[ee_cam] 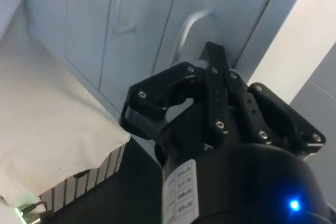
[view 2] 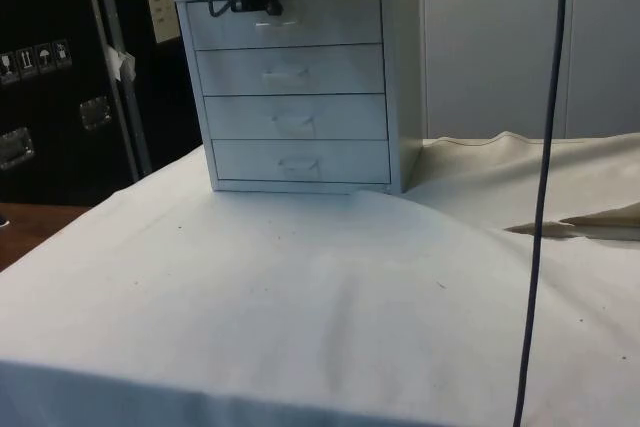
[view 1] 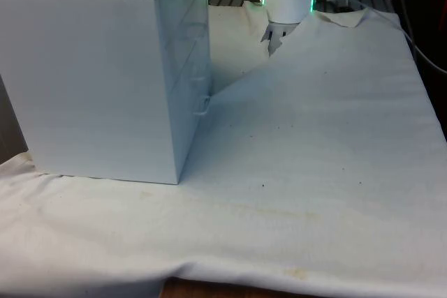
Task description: Open the drawer, then close it.
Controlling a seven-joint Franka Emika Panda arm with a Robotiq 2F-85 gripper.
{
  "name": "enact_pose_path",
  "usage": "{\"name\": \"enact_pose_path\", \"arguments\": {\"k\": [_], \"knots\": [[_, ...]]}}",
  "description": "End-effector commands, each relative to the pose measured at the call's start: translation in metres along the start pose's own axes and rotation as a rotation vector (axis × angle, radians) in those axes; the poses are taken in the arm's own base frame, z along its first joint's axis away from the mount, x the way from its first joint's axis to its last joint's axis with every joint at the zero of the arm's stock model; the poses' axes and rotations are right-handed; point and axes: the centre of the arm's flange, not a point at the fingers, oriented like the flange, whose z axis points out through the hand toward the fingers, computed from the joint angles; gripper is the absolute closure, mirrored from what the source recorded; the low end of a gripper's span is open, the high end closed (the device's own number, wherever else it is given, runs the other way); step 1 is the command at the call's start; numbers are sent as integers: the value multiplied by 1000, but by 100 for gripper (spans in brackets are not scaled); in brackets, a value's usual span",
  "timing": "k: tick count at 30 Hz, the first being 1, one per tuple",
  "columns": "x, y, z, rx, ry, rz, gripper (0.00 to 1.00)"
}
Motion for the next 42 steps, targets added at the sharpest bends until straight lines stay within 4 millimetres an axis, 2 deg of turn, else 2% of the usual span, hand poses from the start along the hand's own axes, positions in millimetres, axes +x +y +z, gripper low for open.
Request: {"name": "enact_pose_path", "arguments": {"k": [1, 18, 19, 26, 42], "knots": [[0, 4, 5, 9, 2, -4, 100], [-4, -16, -21, 69, 3, 22, 100], [-2, -14, -18, 56, 6, 20, 100], [-5, -24, -33, 102, 5, 34, 100], [-7, -34, -45, 201, 4, 63, 100]]}}
